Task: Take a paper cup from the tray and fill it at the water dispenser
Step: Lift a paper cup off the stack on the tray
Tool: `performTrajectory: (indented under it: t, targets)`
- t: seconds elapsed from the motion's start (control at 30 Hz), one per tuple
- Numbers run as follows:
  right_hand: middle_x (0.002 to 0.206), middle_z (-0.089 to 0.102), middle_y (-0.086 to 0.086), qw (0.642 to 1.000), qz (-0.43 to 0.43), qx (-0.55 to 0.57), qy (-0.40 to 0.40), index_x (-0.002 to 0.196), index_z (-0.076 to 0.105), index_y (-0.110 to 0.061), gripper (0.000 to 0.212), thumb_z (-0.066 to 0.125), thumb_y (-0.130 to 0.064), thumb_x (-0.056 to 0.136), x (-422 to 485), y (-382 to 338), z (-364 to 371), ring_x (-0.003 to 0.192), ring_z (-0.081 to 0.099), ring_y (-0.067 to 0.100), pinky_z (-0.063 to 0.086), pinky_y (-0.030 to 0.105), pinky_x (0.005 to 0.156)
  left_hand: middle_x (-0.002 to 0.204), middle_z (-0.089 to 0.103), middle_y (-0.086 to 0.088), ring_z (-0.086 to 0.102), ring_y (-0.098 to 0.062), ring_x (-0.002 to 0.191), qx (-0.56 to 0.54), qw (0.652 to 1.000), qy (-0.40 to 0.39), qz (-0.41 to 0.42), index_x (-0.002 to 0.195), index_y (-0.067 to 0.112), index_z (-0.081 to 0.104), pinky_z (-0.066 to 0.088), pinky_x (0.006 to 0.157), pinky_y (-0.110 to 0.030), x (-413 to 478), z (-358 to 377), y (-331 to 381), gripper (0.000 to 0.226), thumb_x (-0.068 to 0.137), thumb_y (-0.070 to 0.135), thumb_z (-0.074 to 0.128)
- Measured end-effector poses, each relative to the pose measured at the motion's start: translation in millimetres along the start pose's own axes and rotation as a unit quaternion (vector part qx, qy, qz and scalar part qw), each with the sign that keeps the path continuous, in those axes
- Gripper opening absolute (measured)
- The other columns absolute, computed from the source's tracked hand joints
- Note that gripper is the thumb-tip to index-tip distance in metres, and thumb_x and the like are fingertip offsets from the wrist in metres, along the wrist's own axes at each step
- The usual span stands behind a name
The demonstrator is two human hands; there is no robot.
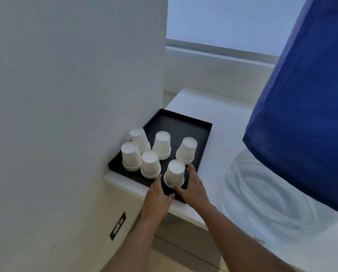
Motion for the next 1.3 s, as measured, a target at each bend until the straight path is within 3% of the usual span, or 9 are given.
performTrajectory:
  t: [0.17, 0.3, 0.43, 0.63, 0.77, 0.87, 1.03, 1.17, 1.3]
  targets:
    - [0.140, 0.045, 0.002, 0.997, 0.021, 0.066, 0.016, 0.139, 0.024, -0.021, 0.085, 0.073, -0.028, 0.071, 18.2, -0.9, 8.3, 0.128, 0.043, 0.024, 0.041, 0.044, 0.102, 0.145, 0.039, -0.008, 0.034, -0.023, 0.135, -0.018, 1.000, 0.016, -0.009, 0.142, 0.015, 0.018, 0.033, 0.111, -0.040, 9.8, 4.0, -4.0, 0.074, 0.083, 0.025, 0.063]
    - [0.122, 0.058, 0.001, 0.993, 0.022, 0.101, 0.048, 0.124, 0.041, -0.021, 0.063, 0.074, -0.022, 0.070, 23.3, -0.3, 7.7, 0.115, 0.052, 0.023, 0.044, 0.035, 0.089, 0.144, 0.040, -0.008, 0.035, -0.025, 0.134, -0.037, 0.999, 0.014, -0.028, 0.141, 0.015, 0.020, 0.035, 0.109, -0.042, 18.5, 10.1, -6.7, 0.069, 0.085, 0.019, 0.059]
    - [0.123, 0.057, 0.007, 0.987, 0.042, 0.128, 0.082, 0.123, 0.041, -0.012, 0.064, 0.076, -0.017, 0.069, 26.0, 5.9, 3.1, 0.114, 0.053, 0.027, 0.043, 0.034, 0.088, 0.140, 0.046, -0.008, 0.037, -0.026, 0.131, -0.067, 0.996, 0.031, -0.053, 0.139, 0.014, 0.026, 0.036, 0.106, -0.041, 24.2, 8.8, -7.0, 0.053, 0.091, 0.007, 0.046]
    - [0.125, 0.057, 0.009, 0.975, 0.063, 0.194, 0.092, 0.124, 0.039, -0.011, 0.064, 0.075, -0.018, 0.072, 26.6, 11.9, -3.5, 0.112, 0.054, 0.025, 0.043, 0.030, 0.088, 0.131, 0.056, -0.014, 0.046, -0.029, 0.124, -0.142, 0.980, 0.076, -0.114, 0.128, 0.004, 0.042, 0.040, 0.102, -0.040, 32.9, 1.3, -2.9, 0.035, 0.093, 0.006, 0.042]
    - [0.126, 0.054, 0.008, 0.966, 0.066, 0.235, 0.085, 0.128, 0.035, -0.014, 0.065, 0.073, -0.018, 0.075, 23.9, 11.7, -6.3, 0.103, 0.050, 0.017, 0.044, 0.031, 0.089, 0.122, 0.060, -0.016, 0.055, -0.025, 0.111, -0.282, 0.938, 0.102, -0.171, 0.121, 0.003, 0.050, 0.041, 0.091, -0.029, 34.0, -0.5, -3.4, 0.030, 0.092, 0.001, 0.043]
    - [0.126, 0.050, 0.006, 0.965, 0.059, 0.245, 0.076, 0.130, 0.032, -0.017, 0.068, 0.072, -0.017, 0.076, 23.2, 10.6, -8.0, 0.104, 0.048, 0.017, 0.045, 0.032, 0.091, 0.115, 0.062, -0.019, 0.059, -0.026, 0.104, -0.374, 0.898, 0.109, -0.205, 0.115, 0.003, 0.054, 0.049, 0.094, -0.038, 37.4, 3.8, -12.4, 0.029, 0.089, -0.005, 0.044]
    - [0.132, 0.045, -0.001, 0.981, 0.010, 0.180, 0.075, 0.132, 0.029, -0.023, 0.081, 0.078, -0.020, 0.068, 26.1, 3.7, -11.1, 0.119, 0.048, 0.023, 0.046, 0.042, 0.099, 0.113, 0.059, -0.022, 0.058, -0.027, 0.100, -0.477, 0.852, 0.062, -0.206, 0.120, -0.002, 0.050, 0.049, 0.086, -0.036, 36.9, 11.2, -10.4, 0.030, 0.092, -0.007, 0.041]
    - [0.145, 0.033, 0.002, 0.988, -0.007, 0.141, 0.061, 0.140, 0.020, -0.021, 0.098, 0.081, -0.021, 0.064, 29.1, -1.5, -13.9, 0.128, 0.039, 0.021, 0.040, 0.039, 0.105, 0.101, 0.060, -0.018, 0.059, -0.027, 0.096, -0.543, 0.812, 0.038, -0.210, 0.121, -0.004, 0.047, 0.048, 0.087, -0.037, 36.6, 15.1, -6.8, 0.030, 0.093, -0.006, 0.039]
    - [0.145, 0.037, 0.004, 0.981, 0.011, 0.183, 0.058, 0.143, 0.010, -0.026, 0.114, 0.086, -0.022, 0.058, 26.9, 3.4, -14.2, 0.128, 0.043, 0.024, 0.039, 0.033, 0.100, 0.082, 0.059, -0.010, 0.058, -0.016, 0.069, -0.589, 0.780, 0.031, -0.212, 0.121, -0.005, 0.047, 0.057, 0.064, -0.029, 39.2, 15.9, -4.2, 0.030, 0.092, -0.008, 0.039]
Point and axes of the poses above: each hand's wrist, its own x-axis towards the middle knuckle, its own z-axis out of the palm, y = z × x, the point moved 8 cm from there along x, towards the middle knuckle
